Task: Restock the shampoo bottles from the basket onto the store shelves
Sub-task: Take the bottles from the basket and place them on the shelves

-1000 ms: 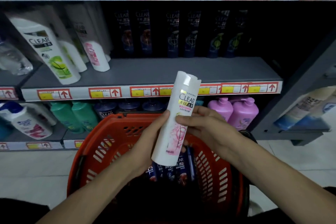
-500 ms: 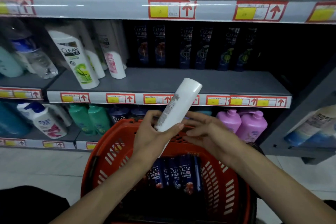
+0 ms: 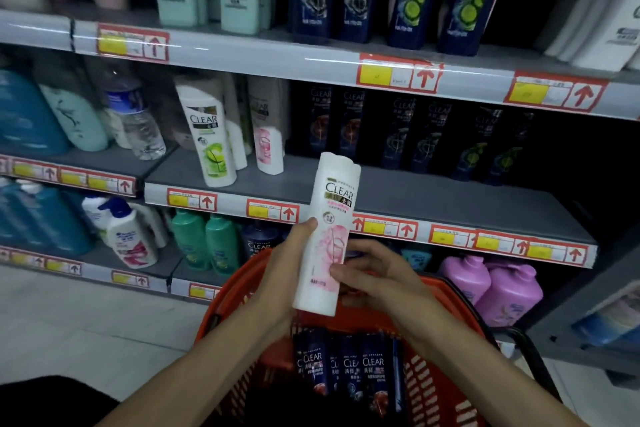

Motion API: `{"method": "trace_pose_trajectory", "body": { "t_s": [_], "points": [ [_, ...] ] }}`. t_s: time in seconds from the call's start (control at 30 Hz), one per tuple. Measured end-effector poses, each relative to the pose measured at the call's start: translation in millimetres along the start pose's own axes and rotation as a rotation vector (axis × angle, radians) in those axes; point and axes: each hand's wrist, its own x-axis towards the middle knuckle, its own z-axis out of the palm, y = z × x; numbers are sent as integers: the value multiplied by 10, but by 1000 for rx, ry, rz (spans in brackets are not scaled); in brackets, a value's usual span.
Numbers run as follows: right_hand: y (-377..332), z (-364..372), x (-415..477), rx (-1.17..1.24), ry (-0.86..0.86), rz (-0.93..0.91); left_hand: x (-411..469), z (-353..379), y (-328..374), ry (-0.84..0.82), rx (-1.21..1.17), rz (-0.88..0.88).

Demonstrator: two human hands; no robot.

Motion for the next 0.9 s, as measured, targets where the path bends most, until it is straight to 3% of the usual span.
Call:
{"method": "trace_pose_trajectory", "body": {
  "t_s": [0.2,0.33,0.7,0.9],
  "points": [
    [-185,151,94,20,-166,88,-68,-132,176,91,175,108],
    [-267,284,248,-25,-119,67,-103,-214,285,110,198,190],
    [-336,920,1013,-271,77,-346,152,-599,805,260,503,600],
    [-455,1173,1462,-367,174,-512,472,-823,1005,315,767,583]
  ]
}}
